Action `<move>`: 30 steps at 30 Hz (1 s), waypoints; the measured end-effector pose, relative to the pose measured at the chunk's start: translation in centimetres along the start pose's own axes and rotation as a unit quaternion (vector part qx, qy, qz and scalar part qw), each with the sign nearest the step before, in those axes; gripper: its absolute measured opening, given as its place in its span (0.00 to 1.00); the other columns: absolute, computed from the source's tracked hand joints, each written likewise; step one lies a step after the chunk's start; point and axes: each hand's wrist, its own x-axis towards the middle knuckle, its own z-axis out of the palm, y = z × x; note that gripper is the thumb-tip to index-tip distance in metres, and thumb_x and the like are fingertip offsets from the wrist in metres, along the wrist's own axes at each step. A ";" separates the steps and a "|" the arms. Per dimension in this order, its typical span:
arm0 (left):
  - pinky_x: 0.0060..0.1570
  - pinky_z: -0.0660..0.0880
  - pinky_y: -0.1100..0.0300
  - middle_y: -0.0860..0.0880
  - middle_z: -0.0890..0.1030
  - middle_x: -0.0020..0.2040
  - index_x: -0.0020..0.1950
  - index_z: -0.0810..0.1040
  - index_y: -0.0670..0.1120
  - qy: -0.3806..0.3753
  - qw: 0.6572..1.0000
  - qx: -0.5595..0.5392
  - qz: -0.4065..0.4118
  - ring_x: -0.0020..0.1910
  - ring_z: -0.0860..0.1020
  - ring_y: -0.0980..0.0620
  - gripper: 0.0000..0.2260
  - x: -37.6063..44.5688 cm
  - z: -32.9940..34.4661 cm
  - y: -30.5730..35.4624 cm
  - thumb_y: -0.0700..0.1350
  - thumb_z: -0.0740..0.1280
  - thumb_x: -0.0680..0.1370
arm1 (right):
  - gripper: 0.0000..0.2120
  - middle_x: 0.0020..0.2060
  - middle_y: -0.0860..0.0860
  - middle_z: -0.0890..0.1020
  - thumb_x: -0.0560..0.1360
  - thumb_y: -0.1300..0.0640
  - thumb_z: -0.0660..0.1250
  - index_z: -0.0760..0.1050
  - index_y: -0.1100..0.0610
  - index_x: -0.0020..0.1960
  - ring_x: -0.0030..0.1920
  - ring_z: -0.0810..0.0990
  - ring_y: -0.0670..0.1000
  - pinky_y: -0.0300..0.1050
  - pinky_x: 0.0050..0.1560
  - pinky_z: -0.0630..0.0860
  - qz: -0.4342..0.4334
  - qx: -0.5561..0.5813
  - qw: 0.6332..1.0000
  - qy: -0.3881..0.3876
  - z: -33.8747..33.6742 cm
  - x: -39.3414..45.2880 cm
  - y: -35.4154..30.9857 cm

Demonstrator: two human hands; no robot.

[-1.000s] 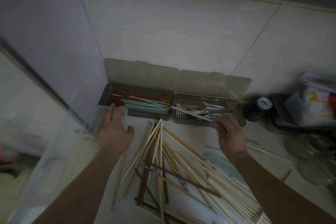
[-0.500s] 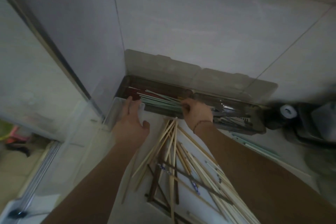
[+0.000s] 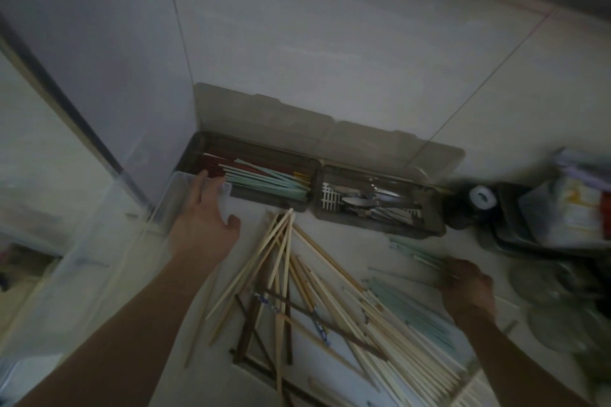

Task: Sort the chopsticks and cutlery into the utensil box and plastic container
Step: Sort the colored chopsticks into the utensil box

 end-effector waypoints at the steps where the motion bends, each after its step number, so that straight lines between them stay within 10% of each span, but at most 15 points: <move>1: 0.55 0.73 0.49 0.53 0.57 0.78 0.72 0.65 0.54 -0.001 1.000 0.003 -0.001 0.63 0.75 0.43 0.30 0.0 0.0 0.0 0.46 0.70 0.72 | 0.13 0.55 0.60 0.80 0.73 0.60 0.65 0.80 0.57 0.57 0.50 0.74 0.65 0.53 0.49 0.70 0.001 -0.015 1.000 -0.010 0.1 0.0 0.3; 9: 0.54 0.75 0.47 0.53 0.57 0.78 0.72 0.64 0.54 -0.001 1.000 0.012 -0.001 0.61 0.76 0.41 0.31 0.1 0.3 -0.1 0.47 0.71 0.71 | 0.17 0.39 0.54 0.82 0.70 0.50 0.55 0.81 0.54 0.41 0.38 0.75 0.62 0.47 0.38 0.67 -0.117 -0.035 0.992 0.013 0.7 -3.0 -0.2; 17: 0.51 0.76 0.47 0.51 0.59 0.77 0.72 0.65 0.52 0.009 1.000 0.021 0.017 0.60 0.77 0.41 0.32 0.2 0.5 -0.3 0.46 0.71 0.70 | 0.17 0.40 0.53 0.83 0.75 0.49 0.56 0.81 0.57 0.46 0.40 0.79 0.60 0.49 0.41 0.73 -0.207 0.049 0.975 0.059 -1.4 -2.6 -4.1; 24: 0.48 0.77 0.51 0.50 0.62 0.76 0.72 0.67 0.51 0.026 0.999 0.022 0.035 0.59 0.77 0.43 0.31 0.1 0.3 -0.6 0.46 0.72 0.69 | 0.22 0.49 0.53 0.78 0.76 0.71 0.57 0.69 0.55 0.66 0.46 0.78 0.54 0.48 0.48 0.76 -0.226 0.176 0.954 -0.090 -3.9 -0.8 -17.2; 30: 0.50 0.77 0.53 0.51 0.62 0.77 0.72 0.67 0.51 0.024 0.999 0.019 0.032 0.62 0.77 0.45 0.33 0.3 0.5 -0.8 0.48 0.71 0.69 | 0.15 0.50 0.58 0.80 0.67 0.72 0.67 0.79 0.60 0.51 0.53 0.76 0.58 0.46 0.55 0.73 -0.354 0.101 0.918 -0.146 -2.0 1.3 -27.0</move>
